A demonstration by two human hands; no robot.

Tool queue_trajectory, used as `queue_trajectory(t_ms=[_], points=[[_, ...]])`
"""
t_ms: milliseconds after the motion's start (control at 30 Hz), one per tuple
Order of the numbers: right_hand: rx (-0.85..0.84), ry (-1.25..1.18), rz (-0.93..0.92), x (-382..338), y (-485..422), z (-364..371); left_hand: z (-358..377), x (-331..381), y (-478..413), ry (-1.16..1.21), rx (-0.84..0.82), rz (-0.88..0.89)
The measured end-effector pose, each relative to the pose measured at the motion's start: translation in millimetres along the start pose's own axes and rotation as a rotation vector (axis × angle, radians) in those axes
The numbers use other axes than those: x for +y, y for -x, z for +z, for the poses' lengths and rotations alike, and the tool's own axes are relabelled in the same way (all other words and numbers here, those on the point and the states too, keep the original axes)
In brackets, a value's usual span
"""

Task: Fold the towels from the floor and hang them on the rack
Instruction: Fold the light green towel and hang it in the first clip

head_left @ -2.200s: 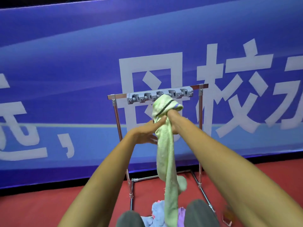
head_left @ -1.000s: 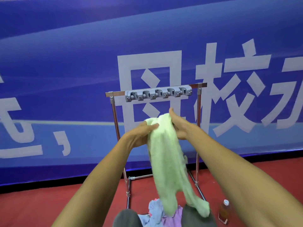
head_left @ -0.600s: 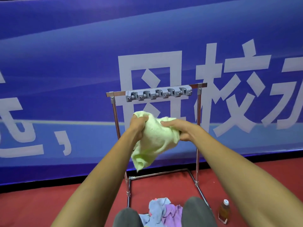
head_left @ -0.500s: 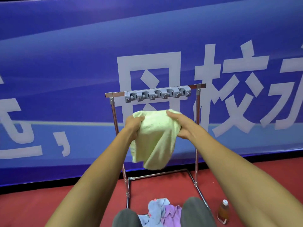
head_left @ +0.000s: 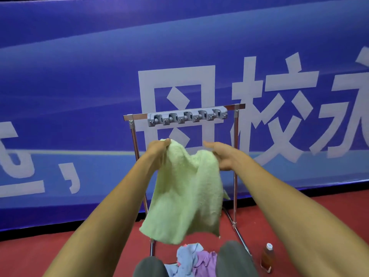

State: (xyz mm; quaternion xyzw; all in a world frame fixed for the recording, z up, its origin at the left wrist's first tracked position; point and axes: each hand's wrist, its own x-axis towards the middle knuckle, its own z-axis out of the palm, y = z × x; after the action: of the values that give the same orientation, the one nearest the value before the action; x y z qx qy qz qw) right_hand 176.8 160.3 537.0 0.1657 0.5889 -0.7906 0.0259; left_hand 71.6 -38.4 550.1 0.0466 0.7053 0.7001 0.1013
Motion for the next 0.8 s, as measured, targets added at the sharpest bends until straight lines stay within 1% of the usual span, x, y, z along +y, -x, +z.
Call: queue_trajectory(t_ms=[33, 100, 167, 200, 267, 333, 400, 467, 533, 567, 633, 667, 700, 733, 800], points=[[0.043, 0.138, 0.006, -6, 3, 4, -1, 0, -2, -0.033, 0.03, 0.01], [0.193, 0.361, -0.061, -18, 2, 1, -8, 0, -8, -0.106, 0.138, 0.04], [0.319, 0.415, -0.165, -29, -1, -9, -20, 2, -11, -0.133, 0.236, 0.051], [0.335, 0.388, -0.183, -33, -3, -15, -26, 2, -12, -0.139, 0.272, 0.044], [0.274, 0.38, -0.183, -35, 0, -20, -35, 1, -15, -0.129, 0.317, 0.037], [0.233, 0.518, -0.161, -37, 3, -24, -39, 0, -16, -0.125, 0.338, 0.024], [0.22, 0.704, -0.141, -39, 3, -25, -40, -3, -19, -0.112, 0.328, 0.018], [0.226, 0.832, -0.159, -40, 1, -24, -37, -2, -21, -0.089, 0.283, 0.014], [0.243, 0.912, -0.196, -42, 2, -20, -36, 2, -15, -0.109, 0.204, -0.005], [0.241, 0.954, -0.207, -43, 5, -18, -39, 5, -14, -0.139, 0.128, 0.008], [0.245, 1.06, -0.208, -44, 6, -18, -48, 7, -13, -0.251, -0.072, 0.088], [0.244, 1.127, -0.203, -43, 4, -20, -52, 6, -11, -0.362, -0.163, 0.155], [0.247, 1.189, -0.196, -43, 3, -22, -55, 4, -11, -0.528, -0.215, 0.242], [0.251, 1.236, -0.204, -43, 2, -24, -55, 2, -9, -0.726, -0.234, 0.326], [0.266, 1.309, -0.241, -43, -2, -27, -52, -3, -8, -1.091, -0.174, 0.471]])
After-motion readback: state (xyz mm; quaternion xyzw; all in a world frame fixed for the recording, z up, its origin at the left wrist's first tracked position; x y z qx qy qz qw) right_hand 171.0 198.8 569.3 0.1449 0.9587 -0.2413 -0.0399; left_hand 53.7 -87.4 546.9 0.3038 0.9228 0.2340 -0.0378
